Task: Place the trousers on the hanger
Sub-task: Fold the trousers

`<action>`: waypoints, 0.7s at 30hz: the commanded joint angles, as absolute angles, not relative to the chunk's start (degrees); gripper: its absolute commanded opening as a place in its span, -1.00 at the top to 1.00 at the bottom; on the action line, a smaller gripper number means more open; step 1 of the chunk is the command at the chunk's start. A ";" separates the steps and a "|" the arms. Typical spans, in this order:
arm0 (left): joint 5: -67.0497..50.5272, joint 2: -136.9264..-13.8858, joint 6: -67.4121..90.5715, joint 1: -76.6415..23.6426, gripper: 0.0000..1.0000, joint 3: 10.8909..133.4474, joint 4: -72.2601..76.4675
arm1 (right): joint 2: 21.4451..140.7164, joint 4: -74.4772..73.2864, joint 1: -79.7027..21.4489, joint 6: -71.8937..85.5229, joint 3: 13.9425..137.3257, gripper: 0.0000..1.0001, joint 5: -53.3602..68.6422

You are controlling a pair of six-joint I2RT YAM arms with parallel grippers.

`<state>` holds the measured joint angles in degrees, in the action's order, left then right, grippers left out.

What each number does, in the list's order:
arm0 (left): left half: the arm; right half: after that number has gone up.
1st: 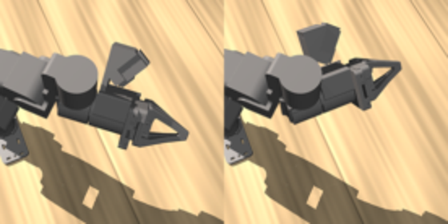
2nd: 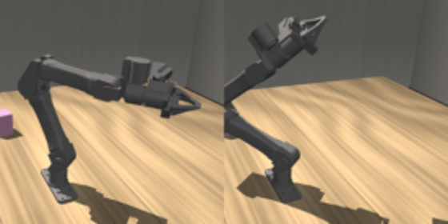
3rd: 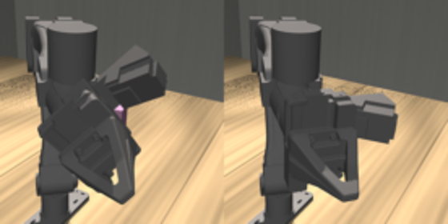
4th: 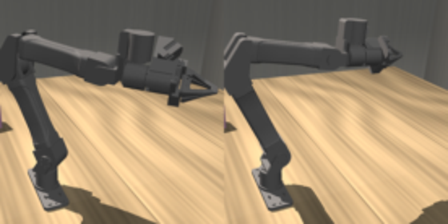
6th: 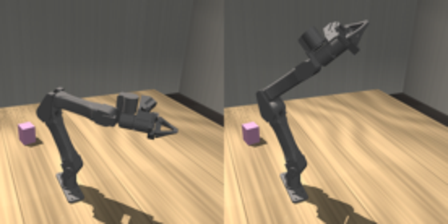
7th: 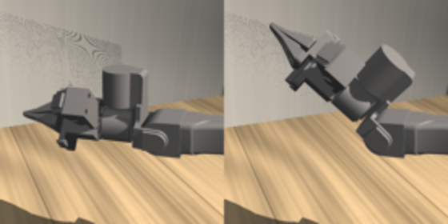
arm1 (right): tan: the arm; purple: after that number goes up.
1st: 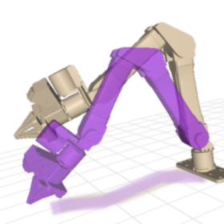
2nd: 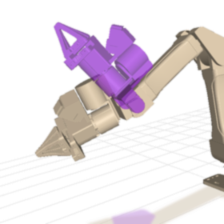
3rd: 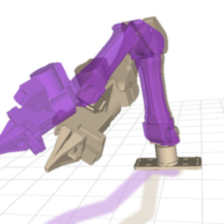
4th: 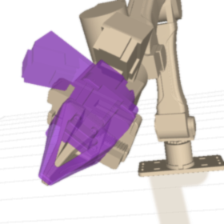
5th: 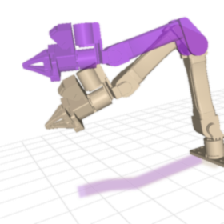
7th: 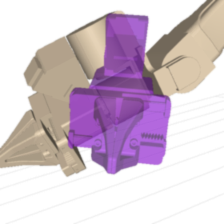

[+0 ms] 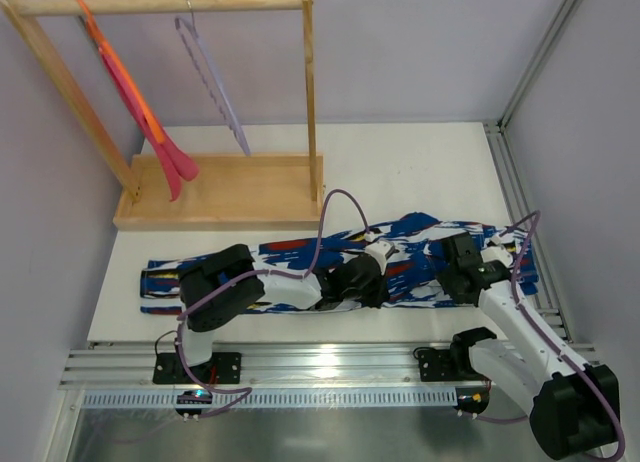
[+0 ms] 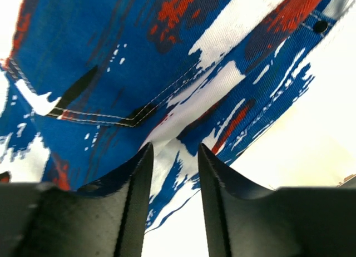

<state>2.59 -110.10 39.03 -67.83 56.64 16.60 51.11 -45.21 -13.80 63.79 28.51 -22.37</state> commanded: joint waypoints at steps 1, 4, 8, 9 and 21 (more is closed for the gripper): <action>1.06 -113.29 39.55 -68.64 0.99 55.02 14.68 | 48.26 -48.07 -13.97 66.44 30.85 0.14 -24.62; 1.40 -113.20 39.38 -68.64 1.00 54.76 14.59 | 46.50 -48.34 -13.89 68.55 30.15 0.09 -24.52; 1.23 -113.55 39.37 -68.64 0.99 54.67 14.68 | 47.97 -46.06 -13.89 69.08 29.53 0.03 -25.40; 1.23 -113.55 39.37 -68.64 0.99 54.67 14.76 | 49.03 -45.79 -13.89 69.00 29.79 0.03 -25.66; 2.19 -114.52 39.81 -68.64 0.99 55.02 14.41 | 57.75 -50.17 -13.89 62.68 37.85 0.93 -29.26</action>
<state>2.04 -111.00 40.12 -67.83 56.42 18.94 58.50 -46.52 -13.80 65.76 31.29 -24.69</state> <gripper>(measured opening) 0.005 0.047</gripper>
